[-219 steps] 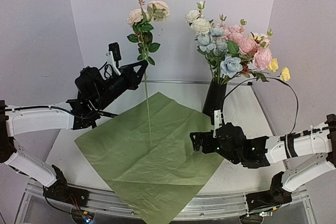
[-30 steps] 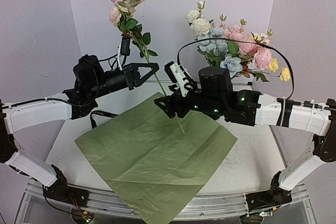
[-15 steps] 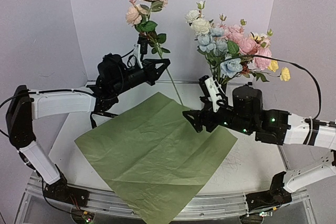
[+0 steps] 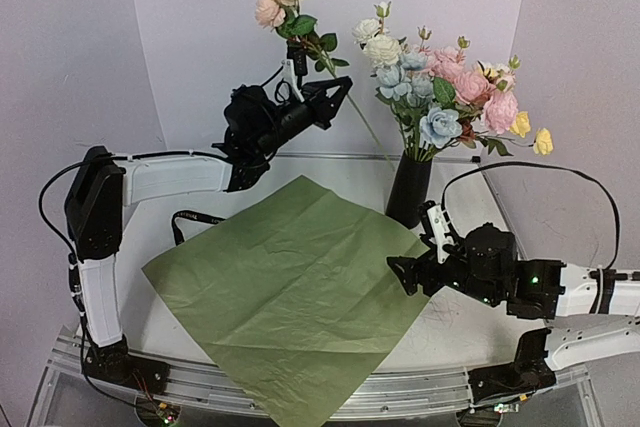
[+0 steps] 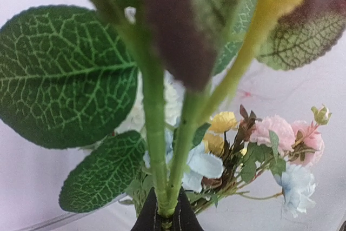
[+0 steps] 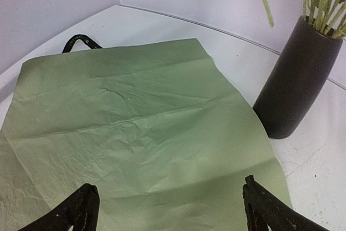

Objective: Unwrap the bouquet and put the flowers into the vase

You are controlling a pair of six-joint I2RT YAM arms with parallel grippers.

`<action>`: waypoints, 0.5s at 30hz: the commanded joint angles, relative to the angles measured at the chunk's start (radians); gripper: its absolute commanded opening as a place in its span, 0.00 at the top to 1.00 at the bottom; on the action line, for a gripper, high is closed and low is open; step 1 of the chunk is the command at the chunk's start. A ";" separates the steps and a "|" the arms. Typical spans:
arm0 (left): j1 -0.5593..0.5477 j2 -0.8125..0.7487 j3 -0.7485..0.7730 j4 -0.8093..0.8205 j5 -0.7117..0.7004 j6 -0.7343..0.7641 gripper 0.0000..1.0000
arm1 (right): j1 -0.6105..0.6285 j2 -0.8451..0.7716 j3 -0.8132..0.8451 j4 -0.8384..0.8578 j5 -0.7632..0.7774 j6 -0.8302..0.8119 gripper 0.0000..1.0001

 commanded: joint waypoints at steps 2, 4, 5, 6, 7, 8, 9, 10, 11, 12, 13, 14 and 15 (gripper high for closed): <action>-0.011 0.077 0.167 0.095 0.025 -0.027 1.00 | -0.001 0.046 -0.012 0.056 0.082 0.072 0.06; -0.016 0.099 0.197 0.098 0.026 -0.027 1.00 | -0.001 0.080 -0.006 0.054 0.077 0.079 0.06; -0.018 0.110 0.210 0.098 0.026 -0.024 1.00 | -0.001 0.094 -0.003 0.055 0.077 0.081 0.06; -0.020 0.118 0.221 0.099 0.026 -0.019 1.00 | -0.001 0.105 0.000 0.059 0.077 0.083 0.06; -0.023 0.126 0.229 0.101 0.024 -0.011 1.00 | -0.001 0.112 0.002 0.063 0.076 0.083 0.06; -0.027 0.134 0.239 0.102 0.021 -0.002 1.00 | -0.001 0.115 0.002 0.068 0.074 0.082 0.06; -0.030 0.143 0.251 0.103 0.018 0.010 1.00 | -0.001 0.116 0.001 0.074 0.071 0.080 0.06; -0.034 0.153 0.260 0.103 0.014 0.017 1.00 | -0.001 0.115 0.000 0.081 0.070 0.078 0.06; -0.037 0.164 0.271 0.102 0.012 0.027 1.00 | -0.001 0.113 -0.001 0.083 0.068 0.076 0.05; -0.039 0.172 0.280 0.102 0.006 0.042 1.00 | -0.001 0.110 -0.002 0.084 0.070 0.075 0.05; -0.043 0.179 0.285 0.102 0.002 0.054 1.00 | 0.000 0.105 -0.003 0.085 0.070 0.072 0.05; -0.047 0.185 0.293 0.102 -0.003 0.072 1.00 | -0.001 0.100 -0.005 0.085 0.071 0.070 0.05; -0.051 0.193 0.299 0.102 -0.008 0.082 1.00 | 0.000 0.093 -0.007 0.085 0.074 0.069 0.05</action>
